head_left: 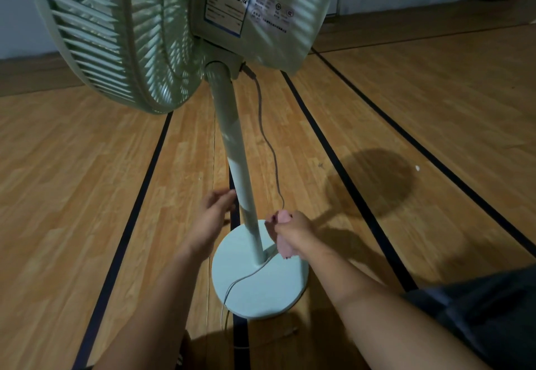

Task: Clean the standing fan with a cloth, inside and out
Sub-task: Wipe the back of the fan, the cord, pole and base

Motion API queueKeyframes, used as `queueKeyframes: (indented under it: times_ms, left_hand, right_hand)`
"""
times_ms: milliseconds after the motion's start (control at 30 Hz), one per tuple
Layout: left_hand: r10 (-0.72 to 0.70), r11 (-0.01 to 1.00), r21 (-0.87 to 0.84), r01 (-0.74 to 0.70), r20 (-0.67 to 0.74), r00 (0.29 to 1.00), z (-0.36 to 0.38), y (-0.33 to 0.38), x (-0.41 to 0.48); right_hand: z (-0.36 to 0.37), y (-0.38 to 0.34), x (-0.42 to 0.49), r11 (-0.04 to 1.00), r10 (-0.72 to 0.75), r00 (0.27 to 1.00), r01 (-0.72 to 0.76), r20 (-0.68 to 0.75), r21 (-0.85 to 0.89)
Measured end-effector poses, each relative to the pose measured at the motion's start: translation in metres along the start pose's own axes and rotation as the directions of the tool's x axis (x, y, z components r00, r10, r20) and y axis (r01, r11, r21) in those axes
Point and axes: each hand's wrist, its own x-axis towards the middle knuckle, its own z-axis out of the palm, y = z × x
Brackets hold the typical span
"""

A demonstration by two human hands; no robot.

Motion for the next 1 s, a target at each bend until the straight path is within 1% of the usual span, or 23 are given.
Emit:
queueKeyframes:
  times_ms: [67, 133, 233, 300, 333, 400, 433, 500, 567, 600, 633, 700, 733, 800, 833, 867, 900, 933, 967, 1000]
  left_hand:
    - [0.109, 0.993, 0.041, -0.110, 0.025, 0.994, 0.001, 0.025, 0.003]
    - [0.189, 0.979, 0.069, -0.193, 0.065, 0.980, 0.002, 0.044, 0.009]
    - [0.284, 0.950, 0.106, -0.292, 0.087, 0.955, 0.004, 0.066, 0.018]
    - [0.365, 0.910, 0.178, -0.374, 0.082, 0.928, 0.007, 0.076, 0.026]
    - [0.400, 0.885, 0.227, -0.407, 0.081, 0.913, 0.009, 0.082, 0.030]
    - [0.445, 0.843, 0.289, -0.454, 0.101, 0.890, 0.010, 0.089, 0.038]
    - [0.457, 0.829, 0.306, -0.468, 0.110, 0.882, 0.010, 0.091, 0.042]
    - [0.464, 0.811, 0.349, -0.470, 0.107, 0.880, 0.007, 0.090, 0.050]
    - [0.474, 0.797, 0.379, -0.471, 0.092, 0.876, 0.005, 0.086, 0.055]
    - [0.483, 0.789, 0.390, -0.474, 0.083, 0.872, 0.005, 0.085, 0.058]
    - [0.488, 0.784, 0.402, -0.473, 0.072, 0.870, 0.006, 0.083, 0.060]
    - [0.500, 0.770, 0.428, -0.473, 0.056, 0.864, 0.009, 0.082, 0.066]
    - [0.504, 0.764, 0.442, -0.471, 0.047, 0.862, 0.009, 0.081, 0.071]
    - [0.518, 0.745, 0.475, -0.468, 0.029, 0.855, 0.010, 0.080, 0.081]
    - [0.525, 0.736, 0.492, -0.465, 0.019, 0.851, 0.010, 0.081, 0.086]
    - [0.532, 0.727, 0.507, -0.462, 0.008, 0.846, 0.011, 0.081, 0.089]
    - [0.542, 0.720, 0.517, -0.462, -0.004, 0.841, 0.011, 0.081, 0.095]
    - [0.552, 0.713, 0.526, -0.463, -0.015, 0.833, 0.012, 0.082, 0.098]
    - [0.558, 0.710, 0.533, -0.460, -0.027, 0.829, 0.013, 0.082, 0.102]
    - [0.562, 0.709, 0.537, -0.456, -0.040, 0.826, 0.014, 0.083, 0.106]
  right_hand:
    - [0.009, -0.020, -0.005, 0.993, -0.098, 0.992, 0.104, -0.082, 0.064]
    - [0.016, -0.043, -0.012, 0.966, -0.194, 0.972, 0.213, -0.134, 0.144]
    - [0.025, -0.076, -0.027, 0.903, -0.365, 0.918, 0.390, -0.157, 0.181]
    - [0.030, -0.090, -0.036, 0.851, -0.461, 0.876, 0.482, -0.142, 0.208]
    - [0.031, -0.093, -0.040, 0.829, -0.490, 0.863, 0.504, -0.123, 0.242]
    - [0.032, -0.093, -0.043, 0.799, -0.491, 0.868, 0.485, -0.079, 0.355]
    - [0.031, -0.090, -0.042, 0.781, -0.494, 0.867, 0.474, -0.062, 0.406]
    - [0.031, -0.084, -0.036, 0.743, -0.536, 0.843, 0.497, -0.047, 0.449]
    - [0.032, -0.082, -0.033, 0.717, -0.597, 0.800, 0.565, -0.057, 0.408]
    - [0.033, -0.083, -0.030, 0.710, -0.631, 0.773, 0.608, -0.064, 0.354]
    - [0.036, -0.084, -0.027, 0.717, -0.648, 0.758, 0.638, -0.066, 0.281]
    - [0.041, -0.088, -0.018, 0.749, -0.654, 0.754, 0.657, -0.064, 0.082]
    - [0.044, -0.090, -0.013, 0.756, -0.650, 0.758, 0.652, -0.054, 0.058]
    - [0.047, -0.095, -0.007, 0.766, -0.639, 0.769, 0.636, 0.004, 0.089]
    - [0.050, -0.097, -0.004, 0.765, -0.641, 0.767, 0.636, 0.027, 0.099]
    - [0.052, -0.098, -0.003, 0.754, -0.655, 0.755, 0.652, 0.028, 0.071]
    - [0.054, -0.101, 0.001, 0.726, -0.687, 0.726, 0.687, 0.005, -0.019]
    - [0.056, -0.105, 0.005, 0.716, -0.698, 0.716, 0.696, -0.028, -0.052]
    - [0.057, -0.104, 0.012, 0.700, -0.714, 0.699, 0.710, -0.049, -0.074]
    - [0.058, -0.103, 0.015, 0.695, -0.718, 0.690, 0.718, -0.086, -0.040]
